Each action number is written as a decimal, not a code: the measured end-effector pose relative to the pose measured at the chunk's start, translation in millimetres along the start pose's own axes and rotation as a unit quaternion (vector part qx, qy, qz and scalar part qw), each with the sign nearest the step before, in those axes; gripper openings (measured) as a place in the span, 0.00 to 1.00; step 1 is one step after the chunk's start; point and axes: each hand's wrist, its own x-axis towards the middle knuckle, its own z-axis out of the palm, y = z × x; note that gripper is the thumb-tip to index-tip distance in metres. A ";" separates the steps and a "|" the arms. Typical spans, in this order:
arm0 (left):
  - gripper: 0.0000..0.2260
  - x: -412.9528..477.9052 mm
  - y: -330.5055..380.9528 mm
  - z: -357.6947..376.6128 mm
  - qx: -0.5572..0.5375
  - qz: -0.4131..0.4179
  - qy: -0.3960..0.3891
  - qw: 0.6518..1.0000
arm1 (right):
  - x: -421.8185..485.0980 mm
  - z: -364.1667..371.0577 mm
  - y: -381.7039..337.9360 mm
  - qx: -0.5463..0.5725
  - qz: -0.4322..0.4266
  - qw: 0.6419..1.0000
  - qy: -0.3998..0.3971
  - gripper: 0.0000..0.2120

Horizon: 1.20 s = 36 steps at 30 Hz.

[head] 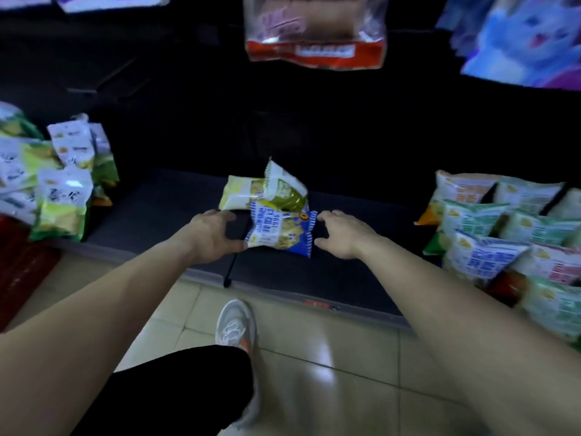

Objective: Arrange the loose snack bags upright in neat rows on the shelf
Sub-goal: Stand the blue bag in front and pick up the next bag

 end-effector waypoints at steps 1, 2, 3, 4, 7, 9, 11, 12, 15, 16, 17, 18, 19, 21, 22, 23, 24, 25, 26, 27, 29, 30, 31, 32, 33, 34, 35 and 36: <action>0.39 6.4 -7.5 1.5 -0.008 -0.001 0.002 1.000 | 15.9 7.5 -5.4 0.005 -0.002 1.000 -0.001 0.31; 0.38 12.4 -13.4 3.5 -0.019 -0.002 0.005 1.000 | 31.9 14.5 -9.4 0.006 -0.003 1.000 -0.002 0.31; 0.38 17.1 -17.0 5.6 -0.027 -0.003 0.008 1.000 | 47.7 21.0 -12.2 0.003 -0.003 1.000 -0.003 0.31; 0.37 22.2 -21.0 8.9 -0.033 -0.001 0.011 0.999 | 62.3 26.8 -14.5 -0.004 -0.003 1.000 -0.006 0.30; 0.35 30.4 -25.3 17.4 -0.045 -0.003 0.014 0.999 | 99.3 43.8 -17.9 -0.039 -0.009 0.999 -0.009 0.31; 0.35 33.1 -25.0 22.2 -0.056 -0.011 0.006 0.998 | 116.8 56.2 -17.3 -0.062 -0.016 0.998 -0.018 0.32; 0.34 33.3 -23.3 25.2 -0.055 -0.009 -0.002 0.998 | 125.1 67.9 -14.6 -0.073 -0.020 0.997 -0.029 0.34; 0.33 33.6 -22.9 26.5 -0.053 -0.008 -0.005 0.999 | 127.6 73.0 -12.6 -0.079 -0.021 0.996 -0.028 0.35; 0.32 31.0 -20.9 29.0 -0.037 -0.012 -0.018 0.999 | 125.9 82.1 -7.4 -0.124 -0.025 0.992 -0.013 0.40; 0.32 29.7 -19.8 30.6 -0.031 -0.012 -0.022 0.999 | 124.0 83.8 -5.7 -0.133 -0.026 0.991 -0.017 0.41; 0.31 28.5 -18.4 32.4 -0.023 -0.011 -0.026 0.999 | 121.9 85.3 -4.6 -0.131 -0.028 0.991 -0.024 0.40; 0.31 26.9 -17.0 34.5 -0.016 -0.008 -0.031 0.999 | 119.9 87.3 -4.4 -0.116 -0.027 0.992 -0.033 0.40; 0.31 25.2 -15.2 36.5 -0.009 -0.006 -0.036 0.999 | 117.7 89.2 -5.4 -0.086 -0.017 0.995 -0.041 0.40; 0.31 22.5 -13.1 40.2 0.003 -0.003 -0.044 0.999 | 116.0 93.4 -10.1 -0.007 0.014 0.999 -0.041 0.38; 0.31 21.5 -12.8 41.6 0.006 -0.001 -0.046 0.999 | 116.3 96.3 -12.5 0.023 0.025 0.999 -0.032 0.37; 0.31 20.5 -12.8 42.3 0.010 0.001 -0.048 0.999 | 116.7 98.4 -15.1 0.041 0.034 0.998 -0.024 0.35; 0.31 19.8 -13.5 42.5 0.012 0.002 -0.047 0.999 | 117.2 100.0 -17.4 0.057 0.043 0.997 -0.019 0.35; 0.31 19.5 -14.5 42.1 0.014 0.001 -0.046 0.999 | 117.5 100.7 -19.7 0.072 0.055 0.996 -0.018 0.36; 0.31 19.6 -15.5 41.0 0.015 0.000 -0.046 0.999 | 117.4 101.0 -21.9 0.085 0.069 0.994 -0.022 0.38; 0.31 19.9 -16.5 39.4 0.014 -0.002 -0.045 0.999 | 116.9 101.0 -24.0 0.093 0.078 0.992 -0.027 0.39; 0.31 20.1 -17.2 34.7 0.009 -0.005 -0.038 0.999 | 115.2 101.6 -27.2 0.088 0.075 0.993 -0.037 0.35; 0.31 20.1 -17.2 32.3 0.007 -0.006 -0.035 0.999 | 113.8 101.7 -28.5 0.086 0.067 0.993 -0.043 0.32; 0.31 20.1 -17.1 30.0 0.005 -0.007 -0.032 0.999 | 111.9 101.7 -29.4 0.089 0.058 0.993 -0.050 0.29; 0.30 20.3 -16.9 28.2 0.004 -0.008 -0.030 1.000 | 109.9 101.6 -29.8 0.092 0.051 0.993 -0.057 0.28; 0.30 20.1 -16.2 26.4 0.003 -0.006 -0.027 1.000 | 107.0 100.5 -29.9 0.094 0.047 0.993 -0.060 0.28; 0.31 19.7 -15.2 25.0 0.003 -0.004 -0.024 1.000 | 102.9 98.3 -29.6 0.091 0.043 0.993 -0.060 0.28; 0.31 19.0 -13.9 23.5 0.006 -0.001 -0.022 1.000 | 97.6 94.9 -28.5 0.085 0.037 0.994 -0.057 0.28; 0.31 18.4 -12.0 21.8 0.011 0.001 -0.020 1.000 | 91.0 89.7 -26.8 0.076 0.029 0.995 -0.054 0.29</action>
